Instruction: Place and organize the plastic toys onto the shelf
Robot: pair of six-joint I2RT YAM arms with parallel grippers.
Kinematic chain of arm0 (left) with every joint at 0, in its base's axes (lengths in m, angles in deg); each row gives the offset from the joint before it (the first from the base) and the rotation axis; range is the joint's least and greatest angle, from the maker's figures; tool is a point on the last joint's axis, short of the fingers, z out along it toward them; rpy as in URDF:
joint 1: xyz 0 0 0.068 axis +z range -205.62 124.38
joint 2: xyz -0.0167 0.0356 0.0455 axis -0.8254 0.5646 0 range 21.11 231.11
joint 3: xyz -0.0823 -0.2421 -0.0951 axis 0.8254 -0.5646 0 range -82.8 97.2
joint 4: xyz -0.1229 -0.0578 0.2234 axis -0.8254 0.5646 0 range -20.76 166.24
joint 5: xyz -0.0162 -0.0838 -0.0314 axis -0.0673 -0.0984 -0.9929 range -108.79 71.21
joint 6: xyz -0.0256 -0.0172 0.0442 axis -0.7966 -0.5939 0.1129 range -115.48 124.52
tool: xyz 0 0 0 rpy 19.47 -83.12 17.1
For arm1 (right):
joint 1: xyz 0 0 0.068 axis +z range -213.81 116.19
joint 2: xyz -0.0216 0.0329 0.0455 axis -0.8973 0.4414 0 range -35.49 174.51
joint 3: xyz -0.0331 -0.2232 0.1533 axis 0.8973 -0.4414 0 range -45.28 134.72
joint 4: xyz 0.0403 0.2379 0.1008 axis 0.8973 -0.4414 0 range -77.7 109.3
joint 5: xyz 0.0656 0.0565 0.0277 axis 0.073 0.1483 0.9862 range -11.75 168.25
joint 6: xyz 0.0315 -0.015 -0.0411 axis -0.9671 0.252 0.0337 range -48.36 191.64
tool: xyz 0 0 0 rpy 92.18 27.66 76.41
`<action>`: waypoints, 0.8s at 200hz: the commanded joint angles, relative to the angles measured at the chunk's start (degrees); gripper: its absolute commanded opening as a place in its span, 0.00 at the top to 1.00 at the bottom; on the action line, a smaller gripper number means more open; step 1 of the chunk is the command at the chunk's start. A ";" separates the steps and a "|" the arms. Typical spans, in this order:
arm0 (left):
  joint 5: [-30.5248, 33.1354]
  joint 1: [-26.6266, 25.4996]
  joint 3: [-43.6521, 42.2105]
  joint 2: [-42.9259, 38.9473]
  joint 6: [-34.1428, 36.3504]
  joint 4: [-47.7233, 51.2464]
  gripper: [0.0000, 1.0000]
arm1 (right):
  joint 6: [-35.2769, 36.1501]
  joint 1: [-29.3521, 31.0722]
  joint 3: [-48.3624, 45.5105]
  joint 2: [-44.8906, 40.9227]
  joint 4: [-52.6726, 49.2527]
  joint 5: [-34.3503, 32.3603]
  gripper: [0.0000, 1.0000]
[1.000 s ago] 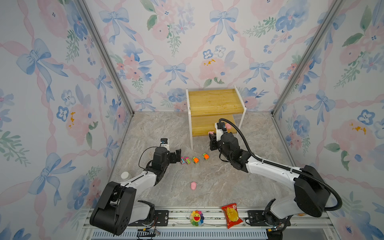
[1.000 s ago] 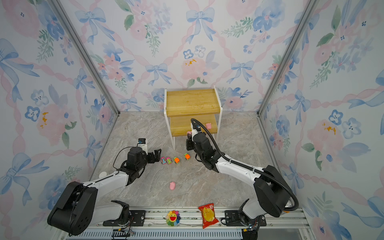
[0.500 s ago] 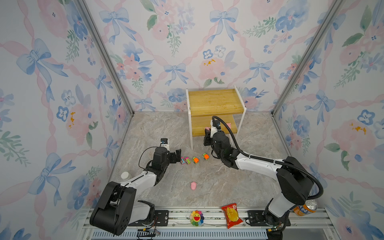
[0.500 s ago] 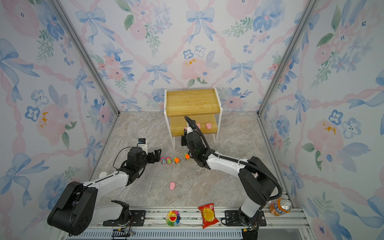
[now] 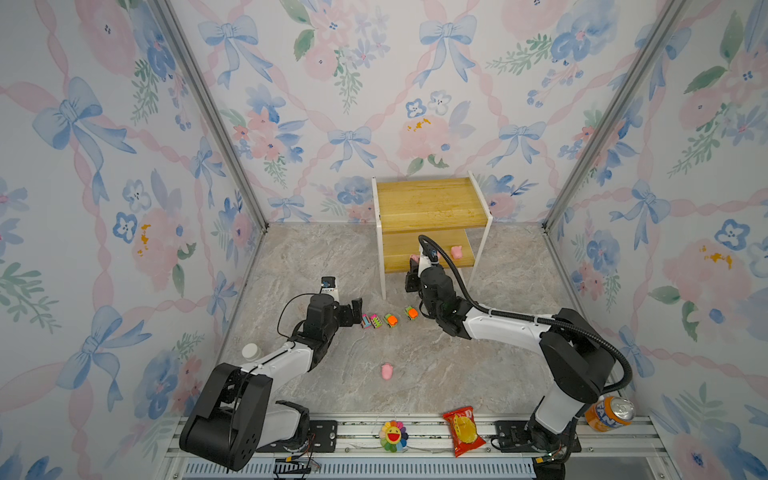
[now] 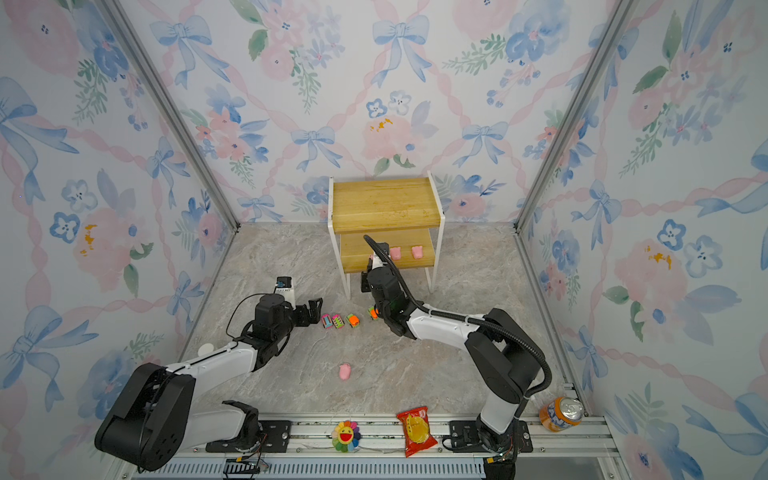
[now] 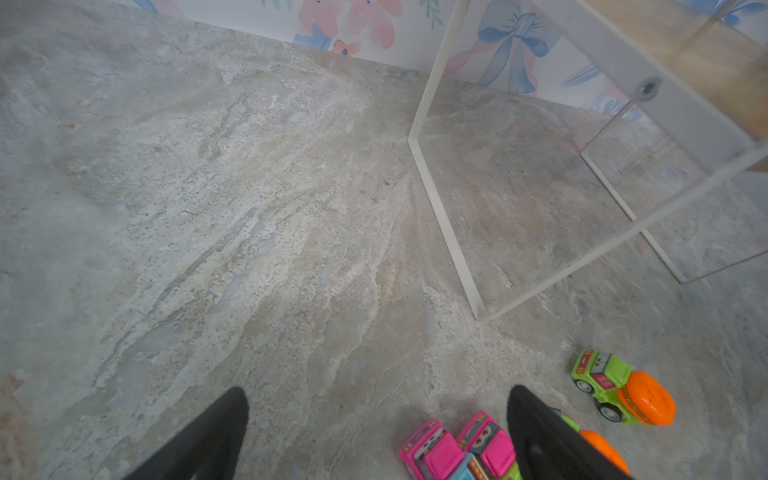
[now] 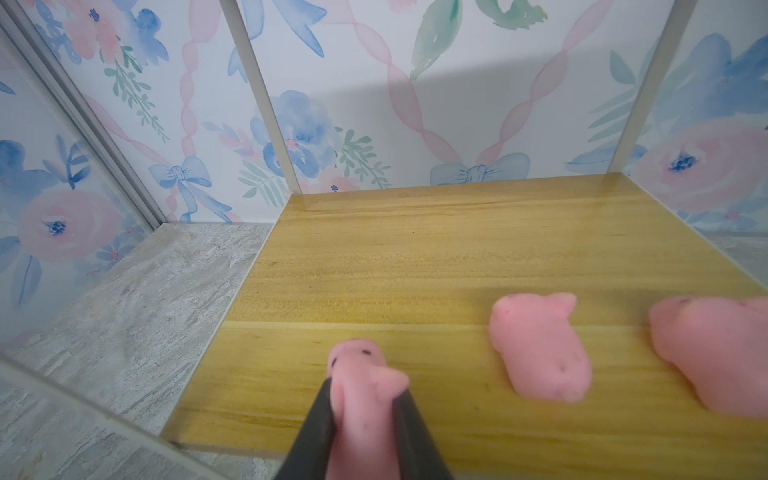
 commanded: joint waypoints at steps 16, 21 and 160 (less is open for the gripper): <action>-0.54 -0.34 0.43 -0.13 0.91 -0.04 0.02 | 0.98 0.57 1.49 2.12 2.91 -2.26 0.76; -0.62 -0.34 0.43 -0.04 0.95 0.01 0.02 | 1.11 0.58 1.79 2.35 2.82 -2.20 0.76; -0.50 -0.36 0.75 0.14 1.00 -0.08 0.02 | 0.82 -0.57 2.30 4.35 3.26 -1.06 0.75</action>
